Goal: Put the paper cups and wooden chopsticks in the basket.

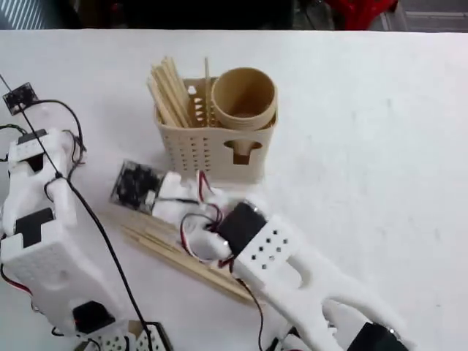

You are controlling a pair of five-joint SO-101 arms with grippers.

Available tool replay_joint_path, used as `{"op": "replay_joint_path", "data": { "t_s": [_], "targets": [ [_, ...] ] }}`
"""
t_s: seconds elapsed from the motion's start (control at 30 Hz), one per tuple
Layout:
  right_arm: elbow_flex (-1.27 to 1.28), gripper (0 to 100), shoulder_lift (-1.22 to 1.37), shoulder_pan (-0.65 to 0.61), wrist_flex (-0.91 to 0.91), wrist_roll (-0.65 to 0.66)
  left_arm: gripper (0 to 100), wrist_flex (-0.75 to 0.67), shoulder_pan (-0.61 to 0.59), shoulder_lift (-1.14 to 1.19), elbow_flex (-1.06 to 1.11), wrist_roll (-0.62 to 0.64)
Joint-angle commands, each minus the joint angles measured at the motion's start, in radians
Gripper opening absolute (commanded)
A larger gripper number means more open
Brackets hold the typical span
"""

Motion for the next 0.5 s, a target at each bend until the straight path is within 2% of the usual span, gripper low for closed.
{"op": "replay_joint_path", "data": {
  "t_s": [0.0,0.2,0.47],
  "targets": [
    [0.195,18.3,-0.033,-0.01,-0.117,0.098,12,-0.021,0.013,-0.007,-0.026,0.009],
    [0.327,18.3,-0.031,-0.015,-0.171,0.163,12,-0.021,0.013,-0.007,-0.026,0.009],
    [0.336,18.3,0.076,0.012,-0.171,0.158,12,-0.015,0.013,-0.008,-0.026,0.009]
  ]
}}
